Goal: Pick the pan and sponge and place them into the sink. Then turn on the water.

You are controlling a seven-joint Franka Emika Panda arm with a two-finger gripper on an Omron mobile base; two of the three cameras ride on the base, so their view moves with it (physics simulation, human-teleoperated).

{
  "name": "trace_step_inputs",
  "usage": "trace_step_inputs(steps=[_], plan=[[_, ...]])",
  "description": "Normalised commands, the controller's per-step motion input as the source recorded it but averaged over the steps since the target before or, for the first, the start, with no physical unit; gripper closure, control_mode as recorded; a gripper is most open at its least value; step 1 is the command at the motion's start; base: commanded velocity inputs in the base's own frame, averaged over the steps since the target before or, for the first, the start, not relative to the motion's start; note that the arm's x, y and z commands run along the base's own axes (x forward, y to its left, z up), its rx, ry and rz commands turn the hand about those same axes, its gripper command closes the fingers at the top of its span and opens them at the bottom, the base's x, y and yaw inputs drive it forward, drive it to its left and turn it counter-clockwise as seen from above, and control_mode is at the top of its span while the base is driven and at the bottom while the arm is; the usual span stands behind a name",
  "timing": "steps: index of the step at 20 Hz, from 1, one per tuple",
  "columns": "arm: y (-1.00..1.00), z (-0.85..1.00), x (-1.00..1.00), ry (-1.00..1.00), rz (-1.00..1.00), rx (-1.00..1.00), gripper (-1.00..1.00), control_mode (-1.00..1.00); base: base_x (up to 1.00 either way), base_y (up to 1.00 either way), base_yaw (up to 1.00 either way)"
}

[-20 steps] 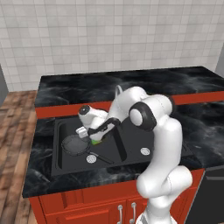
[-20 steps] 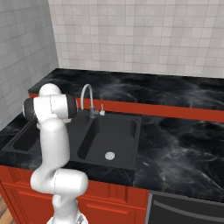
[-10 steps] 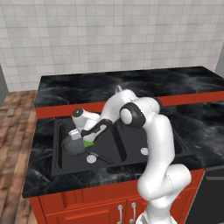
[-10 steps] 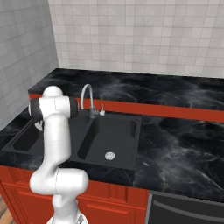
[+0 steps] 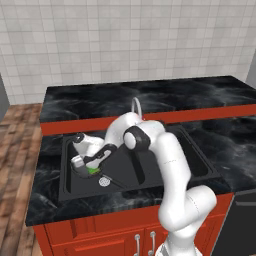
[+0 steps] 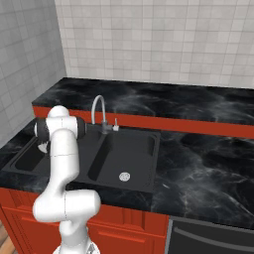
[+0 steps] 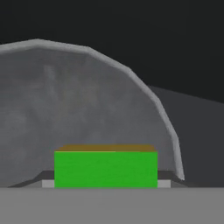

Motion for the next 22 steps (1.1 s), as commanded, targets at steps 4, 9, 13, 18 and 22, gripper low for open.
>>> trace_step_inputs(steps=[4,9,13,18,22], plan=[[0.23,-0.47,0.42,0.01,0.0,-0.04,1.0,-1.0,0.0,0.0,0.0],[0.26,-0.45,0.37,0.0,0.0,-0.05,-1.0,-1.0,0.0,0.0,0.0],[0.02,-0.04,0.09,0.0,-0.01,-0.01,-1.0,-1.0,0.0,0.0,0.0],[0.0,0.0,0.06,0.0,-0.03,0.0,-1.0,-1.0,0.0,0.0,0.0],[0.0,0.0,0.01,0.0,-0.04,0.0,-1.0,-1.0,0.0,0.0,0.0]])
